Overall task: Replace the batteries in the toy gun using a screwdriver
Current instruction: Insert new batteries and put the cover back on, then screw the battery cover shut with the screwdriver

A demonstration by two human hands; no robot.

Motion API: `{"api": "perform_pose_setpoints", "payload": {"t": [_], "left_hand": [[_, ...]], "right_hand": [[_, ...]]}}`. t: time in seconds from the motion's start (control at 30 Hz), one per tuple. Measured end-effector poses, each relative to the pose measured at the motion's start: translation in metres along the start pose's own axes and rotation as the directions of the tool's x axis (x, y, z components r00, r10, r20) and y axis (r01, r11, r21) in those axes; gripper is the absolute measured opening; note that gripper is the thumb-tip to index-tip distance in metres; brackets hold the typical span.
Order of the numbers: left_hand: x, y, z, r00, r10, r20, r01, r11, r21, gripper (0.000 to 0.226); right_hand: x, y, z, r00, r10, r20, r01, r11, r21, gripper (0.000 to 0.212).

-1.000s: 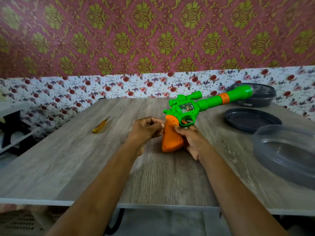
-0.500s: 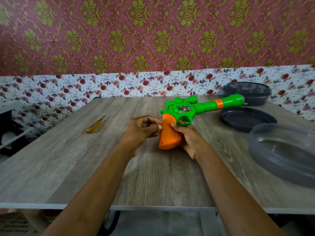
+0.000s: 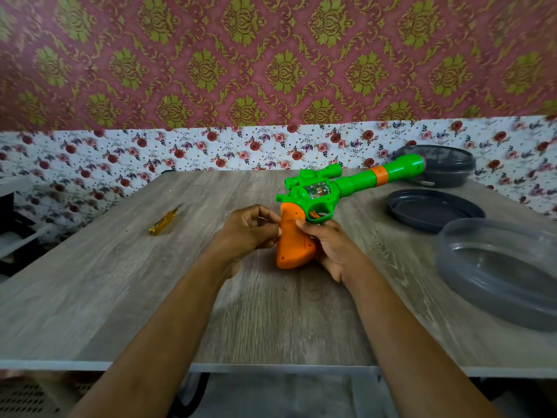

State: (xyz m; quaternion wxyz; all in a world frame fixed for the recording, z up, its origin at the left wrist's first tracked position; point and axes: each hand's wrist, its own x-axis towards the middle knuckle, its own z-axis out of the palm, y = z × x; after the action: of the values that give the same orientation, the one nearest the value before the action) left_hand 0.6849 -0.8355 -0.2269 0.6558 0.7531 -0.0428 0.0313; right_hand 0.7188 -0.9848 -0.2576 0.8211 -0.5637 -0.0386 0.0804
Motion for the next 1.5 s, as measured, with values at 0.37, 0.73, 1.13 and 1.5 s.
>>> {"api": "perform_pose_setpoints", "payload": {"t": [0.37,0.73,1.13,1.5], "left_hand": [[0.003,-0.002,-0.006,0.97,-0.188,0.154,0.23,0.915,-0.331,0.024],[0.026,-0.021,-0.077,0.756,0.23,-0.613,0.228,0.785,0.576,0.005],[0.038,-0.048,-0.138,0.734,0.116,-0.669,0.51,0.556,0.656,0.013],[-0.024,0.015,-0.049,0.556,0.477,-0.681,-0.454,0.86,0.232,0.012]], "right_hand": [[-0.003,0.0,0.0,0.998,-0.028,0.048,0.03,0.999,-0.023,0.044],[-0.005,0.0,0.001,0.995,-0.021,0.094,0.028,0.996,-0.079,0.047],[-0.005,0.001,0.001,0.98,-0.081,0.181,0.104,0.987,-0.124,0.039],[-0.008,0.0,0.003,0.978,-0.107,0.177,0.123,0.989,-0.084,0.046]]}}
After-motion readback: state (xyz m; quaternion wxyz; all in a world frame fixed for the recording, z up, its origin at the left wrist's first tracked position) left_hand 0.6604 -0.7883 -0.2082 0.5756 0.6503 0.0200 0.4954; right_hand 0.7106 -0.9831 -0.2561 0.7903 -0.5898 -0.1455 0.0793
